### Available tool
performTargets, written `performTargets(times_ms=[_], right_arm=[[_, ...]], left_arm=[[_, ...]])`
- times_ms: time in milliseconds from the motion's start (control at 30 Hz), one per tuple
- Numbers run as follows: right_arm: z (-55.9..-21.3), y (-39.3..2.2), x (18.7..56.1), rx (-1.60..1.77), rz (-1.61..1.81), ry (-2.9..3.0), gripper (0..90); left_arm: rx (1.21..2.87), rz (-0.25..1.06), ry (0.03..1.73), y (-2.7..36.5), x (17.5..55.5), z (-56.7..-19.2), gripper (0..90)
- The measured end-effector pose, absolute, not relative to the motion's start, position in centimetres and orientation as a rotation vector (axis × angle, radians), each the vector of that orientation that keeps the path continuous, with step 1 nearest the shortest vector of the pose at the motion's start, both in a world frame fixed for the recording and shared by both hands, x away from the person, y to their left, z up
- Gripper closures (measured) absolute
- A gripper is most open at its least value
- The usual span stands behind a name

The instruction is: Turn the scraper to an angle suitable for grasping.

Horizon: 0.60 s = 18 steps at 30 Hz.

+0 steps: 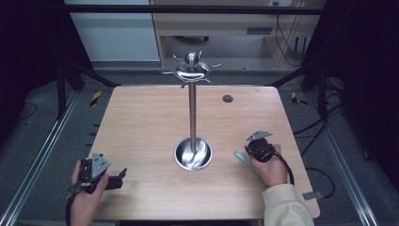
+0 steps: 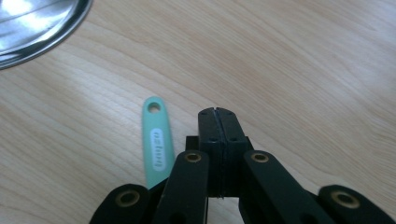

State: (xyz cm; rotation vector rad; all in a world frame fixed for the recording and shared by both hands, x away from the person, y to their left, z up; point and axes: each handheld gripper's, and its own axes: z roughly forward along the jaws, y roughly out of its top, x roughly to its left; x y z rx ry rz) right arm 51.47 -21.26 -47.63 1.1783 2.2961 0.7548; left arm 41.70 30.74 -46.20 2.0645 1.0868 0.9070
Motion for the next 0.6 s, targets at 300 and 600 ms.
performTargets(times_ms=[300, 600], right_arm=[[-48.3, -20.3, 51.7, 1.143, 0.727, 2.375, 90.0], [-48.6, -19.9, 51.1, 1.119, 0.742, 2.445, 90.0]], left_arm=[[2.078, 0.906, 1.082, 30.6, 41.7, -46.2, 2.9], [2.084, 0.907, 1.073, 30.5, 41.6, -46.2, 3.0]])
